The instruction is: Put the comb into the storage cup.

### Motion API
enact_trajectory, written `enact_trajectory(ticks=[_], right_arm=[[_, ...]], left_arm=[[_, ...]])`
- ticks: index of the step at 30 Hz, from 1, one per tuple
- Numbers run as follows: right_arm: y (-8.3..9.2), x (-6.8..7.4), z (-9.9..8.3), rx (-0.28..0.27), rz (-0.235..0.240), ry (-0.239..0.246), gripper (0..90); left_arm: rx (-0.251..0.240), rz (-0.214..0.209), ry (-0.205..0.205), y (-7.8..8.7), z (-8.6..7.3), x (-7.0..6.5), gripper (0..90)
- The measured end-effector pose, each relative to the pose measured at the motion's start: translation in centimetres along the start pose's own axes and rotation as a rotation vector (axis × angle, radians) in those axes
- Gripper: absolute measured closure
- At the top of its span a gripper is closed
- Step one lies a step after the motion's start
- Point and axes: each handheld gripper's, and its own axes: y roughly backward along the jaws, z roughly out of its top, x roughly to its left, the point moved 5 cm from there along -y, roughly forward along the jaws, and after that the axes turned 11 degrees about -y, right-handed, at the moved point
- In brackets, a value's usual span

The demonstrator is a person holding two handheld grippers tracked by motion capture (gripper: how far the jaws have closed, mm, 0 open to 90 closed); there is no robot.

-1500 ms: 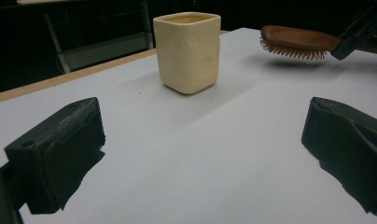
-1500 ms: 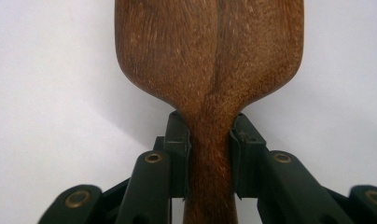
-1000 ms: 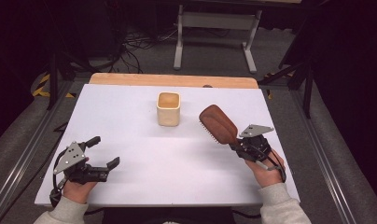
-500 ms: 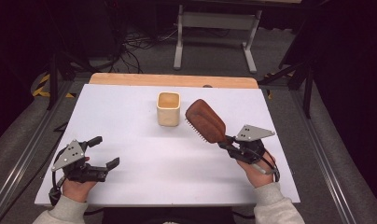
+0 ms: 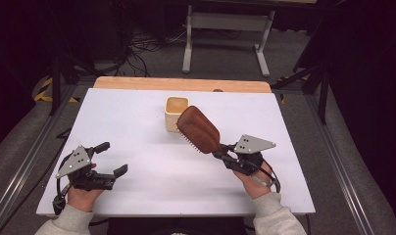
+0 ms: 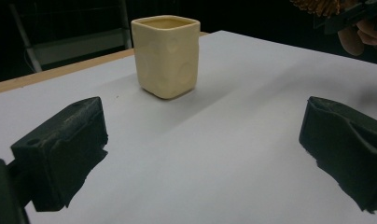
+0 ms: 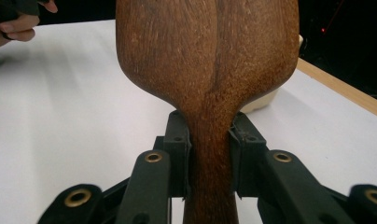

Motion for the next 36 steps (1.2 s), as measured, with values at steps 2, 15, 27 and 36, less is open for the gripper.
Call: enact_trajectory(ticks=[2, 15, 27, 36], right_arm=[[-0.5, 0.5, 0.0, -0.018, 0.013, 0.002, 72.4], [-3.3, 3.0, -0.5, -0.056, 0.065, 0.037, 72.4], [-4.5, 4.0, -1.0, -0.039, 0.079, 0.048, 72.3], [-4.8, 4.1, -1.2, -0.036, 0.075, 0.058, 72.3]], left_arm=[[0.001, -0.002, -0.004, -0.1, 0.1, -0.1, 1.9], [-0.01, -0.024, -0.023, -0.9, 1.4, -0.7, 2.3], [-0.043, -0.071, -0.013, -2.2, 3.3, -1.4, 1.7], [-0.063, -0.135, 0.002, -4.3, 5.7, -2.3, 0.2]])
